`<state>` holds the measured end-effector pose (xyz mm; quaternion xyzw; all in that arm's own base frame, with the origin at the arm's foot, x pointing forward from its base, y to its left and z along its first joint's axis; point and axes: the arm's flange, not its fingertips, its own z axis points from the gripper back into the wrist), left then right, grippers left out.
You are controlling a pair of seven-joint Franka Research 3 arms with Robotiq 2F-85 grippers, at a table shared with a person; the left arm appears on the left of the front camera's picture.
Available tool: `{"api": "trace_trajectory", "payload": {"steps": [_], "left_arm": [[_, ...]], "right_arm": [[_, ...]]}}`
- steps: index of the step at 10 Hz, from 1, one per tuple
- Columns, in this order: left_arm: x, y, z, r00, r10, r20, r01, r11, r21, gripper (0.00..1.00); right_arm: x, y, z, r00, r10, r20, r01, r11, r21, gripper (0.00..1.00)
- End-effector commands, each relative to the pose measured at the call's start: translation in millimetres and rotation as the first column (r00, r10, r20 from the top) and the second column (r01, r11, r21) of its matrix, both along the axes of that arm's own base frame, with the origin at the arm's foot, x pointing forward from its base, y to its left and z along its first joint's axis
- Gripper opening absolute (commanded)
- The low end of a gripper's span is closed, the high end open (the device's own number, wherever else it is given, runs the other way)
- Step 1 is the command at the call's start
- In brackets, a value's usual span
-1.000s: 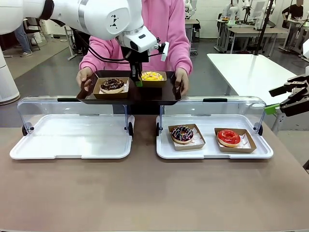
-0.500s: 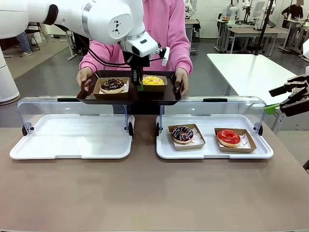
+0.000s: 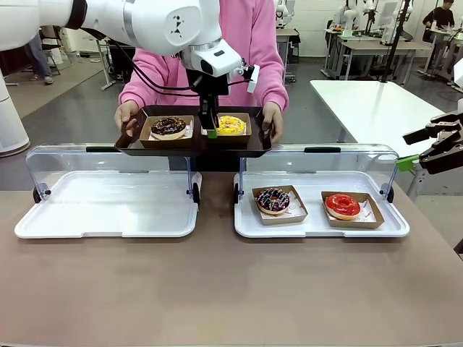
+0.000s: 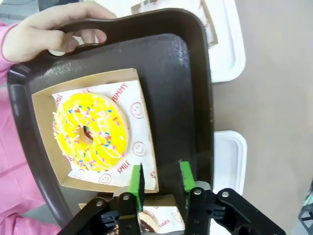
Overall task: Provide the desired donut to the person.
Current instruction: Place the picked Paper togo box onto the Handle tray extended by the person.
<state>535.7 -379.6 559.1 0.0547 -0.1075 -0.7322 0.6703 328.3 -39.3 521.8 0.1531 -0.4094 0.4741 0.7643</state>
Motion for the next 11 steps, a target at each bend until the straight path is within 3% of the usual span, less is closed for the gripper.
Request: {"api": "trace_trajectory", "payload": {"steps": [1, 3, 9, 10, 11], "left_arm": [[3.1, 4.8, 10.1, 0.996, 0.000, -0.088, -0.001, 1.000, -0.008, 0.80], [0.2, 6.8, 16.2, 0.997, 0.028, -0.069, -0.027, 1.000, 0.009, 1.00], [-2.4, 13.3, 18.2, 0.993, -0.005, -0.117, 0.005, 1.000, -0.002, 1.00], [-9.7, 19.8, 19.7, 0.985, -0.058, -0.165, 0.059, 0.998, 0.003, 1.00], [-3.0, 8.8, 11.9, 0.995, 0.022, -0.093, -0.021, 1.000, 0.006, 1.00]], "right_arm": [[3.3, 1.9, -0.8, 1.000, -0.001, -0.001, 0.002, 1.000, 0.028, 1.00], [3.3, 1.9, -0.8, 1.000, -0.001, -0.001, 0.002, 1.000, 0.028, 1.00], [3.3, 1.9, -0.8, 1.000, -0.001, -0.001, 0.002, 1.000, 0.028, 1.00], [3.3, 1.9, -0.8, 1.000, -0.001, -0.001, 0.002, 1.000, 0.028, 1.00], [3.3, 1.9, -0.8, 1.000, -0.001, -0.001, 0.002, 1.000, 0.028, 1.00]]}}
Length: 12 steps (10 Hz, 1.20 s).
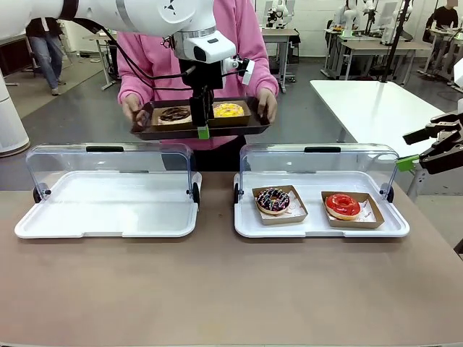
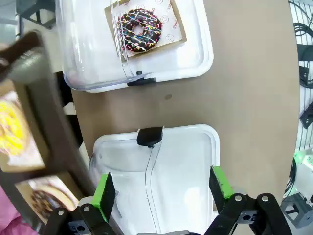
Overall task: Provide the desired donut to the person.
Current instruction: Place the picked Paper togo box onto the Handle tray extended by the person.
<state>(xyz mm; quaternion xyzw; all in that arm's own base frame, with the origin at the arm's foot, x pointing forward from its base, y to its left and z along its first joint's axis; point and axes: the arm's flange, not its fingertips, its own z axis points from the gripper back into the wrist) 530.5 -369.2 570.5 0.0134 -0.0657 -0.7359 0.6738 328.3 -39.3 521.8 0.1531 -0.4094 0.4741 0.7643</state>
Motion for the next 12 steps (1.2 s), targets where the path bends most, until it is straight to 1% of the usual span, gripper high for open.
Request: {"api": "trace_trajectory", "payload": {"steps": [1, 12], "left_arm": [[2.2, -1.6, 0.5, 0.999, 0.025, 0.024, -0.026, 1.000, 0.000, 1.00], [2.2, -1.6, 0.5, 0.999, 0.025, 0.024, -0.026, 1.000, 0.000, 1.00]], "right_arm": [[3.3, 1.9, -0.7, 1.000, -0.001, -0.001, 0.001, 1.000, 0.028, 1.00], [3.3, 1.9, -0.7, 1.000, -0.001, -0.001, 0.001, 1.000, 0.028, 1.00]]}}
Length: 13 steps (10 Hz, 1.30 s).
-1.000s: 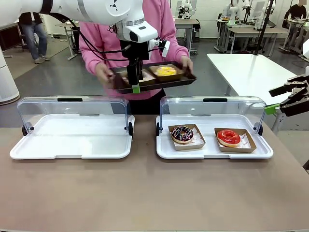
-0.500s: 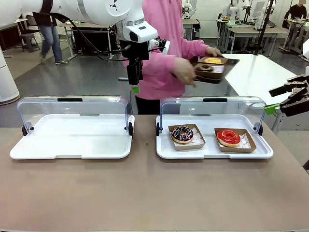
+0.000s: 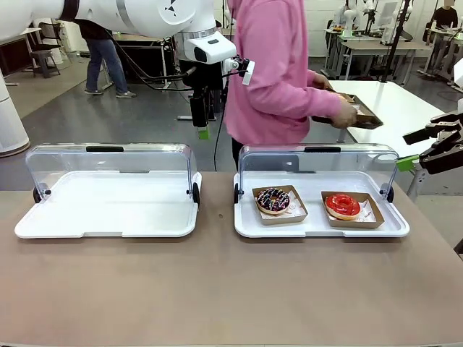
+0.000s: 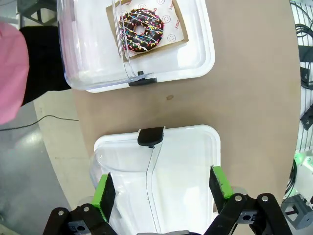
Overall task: Provide the desired donut to the person.
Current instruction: Place the picked Paper togo box onto the Handle tray extended by the person.
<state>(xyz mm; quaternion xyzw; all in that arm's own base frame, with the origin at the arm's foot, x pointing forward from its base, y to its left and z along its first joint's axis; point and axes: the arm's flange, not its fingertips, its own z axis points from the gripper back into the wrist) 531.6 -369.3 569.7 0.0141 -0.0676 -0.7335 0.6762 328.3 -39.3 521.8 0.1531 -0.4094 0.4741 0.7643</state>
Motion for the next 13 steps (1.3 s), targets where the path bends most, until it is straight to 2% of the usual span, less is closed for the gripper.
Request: {"api": "trace_trajectory", "payload": {"steps": [1, 3, 4, 6, 7, 9, 10, 11, 13], "left_arm": [[1.1, -1.6, 1.3, 1.000, 0.019, 0.021, -0.019, 1.000, 0.003, 1.00], [0.0, 0.0, 0.0, 1.000, 0.000, 0.000, 0.000, 1.000, 0.000, 1.00], [-17.2, 28.9, 7.6, 0.997, 0.073, -0.021, -0.075, 0.996, -0.057, 1.00], [-56.7, 100.7, 19.0, 0.988, 0.136, -0.078, -0.149, 0.969, -0.200, 1.00], [-79.9, 142.2, 16.9, 0.985, 0.145, -0.092, -0.166, 0.941, -0.296, 1.00], [-111.6, 204.0, -6.7, 0.980, 0.163, -0.114, -0.196, 0.893, -0.404, 1.00], [-126.3, 232.6, -22.1, 0.979, 0.179, -0.095, -0.203, 0.873, -0.444, 1.00], [-143.8, 266.4, -34.0, 0.986, 0.150, -0.076, -0.168, 0.868, -0.467, 1.00], [-170.1, 310.6, -52.1, 0.976, 0.218, -0.003, -0.188, 0.835, -0.517, 1.00]], "right_arm": [[3.3, 1.9, -0.8, 1.000, -0.001, -0.001, 0.001, 1.000, 0.028, 1.00], [3.3, 1.9, -0.8, 1.000, -0.001, -0.001, 0.001, 1.000, 0.028, 1.00], [3.3, 1.9, -0.8, 1.000, -0.001, -0.001, 0.001, 1.000, 0.028, 1.00], [3.3, 1.9, -0.8, 1.000, -0.001, -0.001, 0.001, 1.000, 0.028, 1.00], [3.3, 1.9, -0.8, 1.000, -0.001, -0.001, 0.001, 1.000, 0.028, 1.00], [3.3, 1.9, -0.8, 1.000, -0.001, -0.001, 0.001, 1.000, 0.028, 1.00], [3.3, 1.9, -0.8, 1.000, -0.001, -0.001, 0.001, 1.000, 0.028, 1.00], [3.3, 1.9, -0.8, 1.000, -0.001, -0.001, 0.001, 1.000, 0.028, 1.00], [3.3, 1.9, -0.8, 1.000, -0.001, -0.001, 0.001, 1.000, 0.028, 1.00]]}}
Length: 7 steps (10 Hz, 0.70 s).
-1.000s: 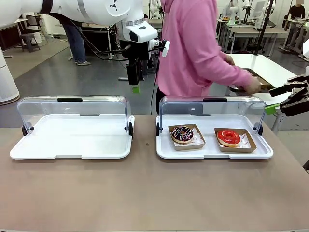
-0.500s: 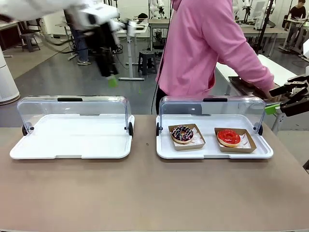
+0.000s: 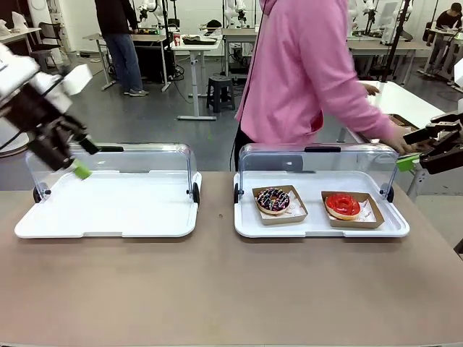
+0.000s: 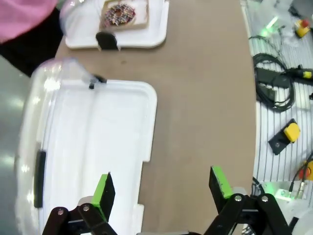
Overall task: Provide the desired donut to the person.
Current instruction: Place the picked Paper togo box onto the Handle tray extended by the person.
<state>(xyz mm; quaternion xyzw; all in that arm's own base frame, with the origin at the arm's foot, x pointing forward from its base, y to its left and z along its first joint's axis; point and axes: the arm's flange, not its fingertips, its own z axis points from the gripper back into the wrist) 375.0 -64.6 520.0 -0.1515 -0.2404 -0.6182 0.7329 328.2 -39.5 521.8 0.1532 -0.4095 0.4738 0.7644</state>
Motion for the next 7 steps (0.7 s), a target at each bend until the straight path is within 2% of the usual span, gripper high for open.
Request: {"api": "trace_trajectory", "payload": {"steps": [1, 3, 4, 7], "left_arm": [[-23.2, 25.1, -9.6, 0.995, 0.063, 0.083, -0.056, 0.995, -0.085, 1.00], [-40.6, 57.7, -13.4, 0.987, 0.122, 0.102, -0.102, 0.978, -0.180, 1.00], [-44.2, 69.6, -14.0, 0.983, 0.164, 0.082, -0.147, 0.973, -0.180, 1.00], [-56.7, 93.2, -7.0, 0.972, 0.179, 0.154, -0.125, 0.944, -0.305, 1.00]], "right_arm": [[3.3, 2.2, -0.7, 1.000, -0.001, -0.001, 0.001, 1.000, 0.028, 1.00], [3.3, 2.2, -0.7, 1.000, -0.001, -0.001, 0.001, 1.000, 0.028, 1.00], [3.3, 2.2, -0.7, 1.000, -0.001, -0.001, 0.001, 1.000, 0.028, 1.00], [3.3, 2.2, -0.7, 1.000, -0.001, -0.001, 0.001, 1.000, 0.028, 1.00]]}}
